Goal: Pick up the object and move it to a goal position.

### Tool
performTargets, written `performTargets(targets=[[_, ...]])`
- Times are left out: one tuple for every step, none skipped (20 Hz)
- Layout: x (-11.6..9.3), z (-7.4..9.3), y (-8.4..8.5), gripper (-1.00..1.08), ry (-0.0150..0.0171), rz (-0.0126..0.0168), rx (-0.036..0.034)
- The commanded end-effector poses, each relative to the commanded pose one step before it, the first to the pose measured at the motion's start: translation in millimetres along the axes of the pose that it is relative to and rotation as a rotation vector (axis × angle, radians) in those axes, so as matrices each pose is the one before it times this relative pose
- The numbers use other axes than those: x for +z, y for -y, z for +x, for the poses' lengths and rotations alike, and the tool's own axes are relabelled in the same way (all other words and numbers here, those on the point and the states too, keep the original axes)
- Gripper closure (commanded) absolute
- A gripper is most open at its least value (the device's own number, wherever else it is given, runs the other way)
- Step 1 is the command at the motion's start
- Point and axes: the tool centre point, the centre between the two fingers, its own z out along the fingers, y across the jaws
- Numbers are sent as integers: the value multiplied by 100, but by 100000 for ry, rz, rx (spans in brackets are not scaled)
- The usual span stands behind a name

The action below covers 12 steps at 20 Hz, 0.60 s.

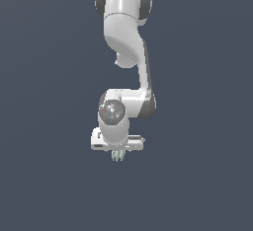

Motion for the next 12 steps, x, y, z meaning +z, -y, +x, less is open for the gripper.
performTargets(targets=[[729, 47, -3, -92, -153, -6, -9], [108, 24, -2, -92, 0, 0, 0], [17, 34, -2, -92, 0, 0, 0], [-72, 44, -2, -92, 0, 0, 0], [-88, 32, -1, -92, 0, 0, 0], [-32, 10, 0, -92, 0, 0, 0], [0, 0, 0, 108, 0, 0, 0], [0, 0, 0, 108, 0, 0, 0], [0, 0, 0, 108, 0, 0, 0], [0, 0, 0, 108, 0, 0, 0], [0, 0, 0, 108, 0, 0, 0], [0, 0, 0, 108, 0, 0, 0]])
